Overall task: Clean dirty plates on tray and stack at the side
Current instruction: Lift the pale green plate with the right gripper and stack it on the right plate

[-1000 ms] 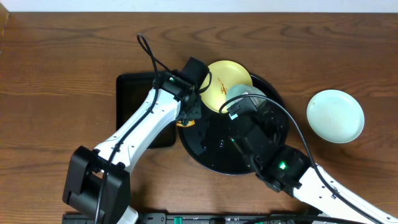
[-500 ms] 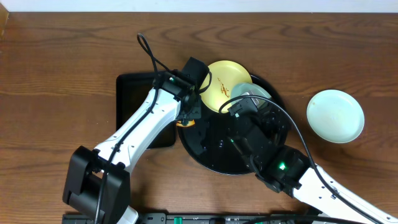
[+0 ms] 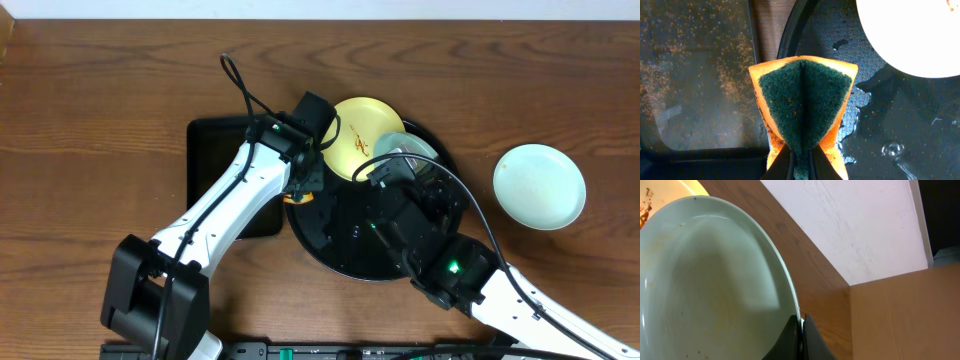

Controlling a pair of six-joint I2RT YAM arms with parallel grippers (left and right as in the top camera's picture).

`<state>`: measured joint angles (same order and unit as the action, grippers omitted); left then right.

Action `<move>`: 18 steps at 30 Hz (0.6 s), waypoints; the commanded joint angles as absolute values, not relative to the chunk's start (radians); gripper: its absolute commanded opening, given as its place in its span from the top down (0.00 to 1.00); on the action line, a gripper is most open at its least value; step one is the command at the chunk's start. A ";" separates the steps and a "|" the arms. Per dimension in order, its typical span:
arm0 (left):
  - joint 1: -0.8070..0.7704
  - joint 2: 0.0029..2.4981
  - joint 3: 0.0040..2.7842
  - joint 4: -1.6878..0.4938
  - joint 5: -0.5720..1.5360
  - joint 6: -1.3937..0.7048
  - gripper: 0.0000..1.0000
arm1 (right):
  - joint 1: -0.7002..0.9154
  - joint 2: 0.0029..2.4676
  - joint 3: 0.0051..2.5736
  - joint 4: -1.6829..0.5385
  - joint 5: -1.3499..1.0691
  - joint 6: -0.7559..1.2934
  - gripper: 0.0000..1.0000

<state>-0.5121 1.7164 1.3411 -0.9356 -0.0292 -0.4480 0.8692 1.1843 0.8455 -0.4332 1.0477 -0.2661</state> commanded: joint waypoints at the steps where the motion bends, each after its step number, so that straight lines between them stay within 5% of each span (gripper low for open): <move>1: -0.510 1.699 1.341 -0.937 -0.034 -0.450 0.92 | 0.878 1.170 0.871 -0.430 1.077 -0.266 0.99; 8: -0.510 1.699 1.341 -0.938 -0.034 -0.450 0.92 | 0.824 1.170 0.871 -0.470 1.003 -0.020 0.99; 18: -0.510 1.699 1.341 -0.938 -0.034 -0.450 0.91 | 0.492 1.170 0.871 -0.553 0.759 0.196 0.99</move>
<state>-0.5121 1.7164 1.3411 -0.9360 -0.0292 -0.4480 0.5865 1.1839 0.8501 -0.5537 0.8215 0.0914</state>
